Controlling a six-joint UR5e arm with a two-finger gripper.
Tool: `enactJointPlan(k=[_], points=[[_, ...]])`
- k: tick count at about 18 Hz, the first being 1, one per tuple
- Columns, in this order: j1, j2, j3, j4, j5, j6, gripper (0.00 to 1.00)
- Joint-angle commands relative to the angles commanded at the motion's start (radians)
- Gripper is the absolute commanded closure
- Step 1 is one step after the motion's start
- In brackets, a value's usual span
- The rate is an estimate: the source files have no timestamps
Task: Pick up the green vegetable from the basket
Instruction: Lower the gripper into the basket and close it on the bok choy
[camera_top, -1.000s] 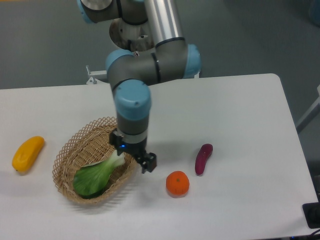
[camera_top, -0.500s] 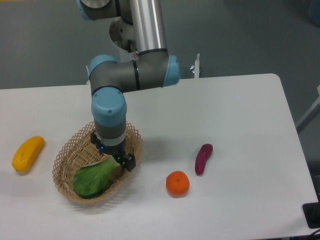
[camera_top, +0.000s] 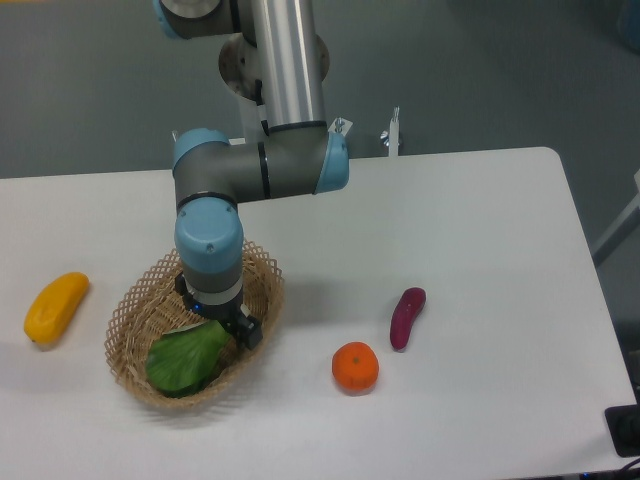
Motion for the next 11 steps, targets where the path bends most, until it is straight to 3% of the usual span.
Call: enactJointPlan(k=[3,4,5,7,11], points=[[-0.002,-0.014,-0.003,0.021,0.000,0.003,0.00],[-0.002,-0.014,-0.003,0.026,0.000,0.005,0.10],[-0.002,-0.014,-0.003,0.026,0.000,0.005,0.33],[-0.002,-0.014,-0.005,0.026,0.000,0.002,0.63],[-0.002,-0.002,-0.003,0.023,0.000,0.000,0.82]])
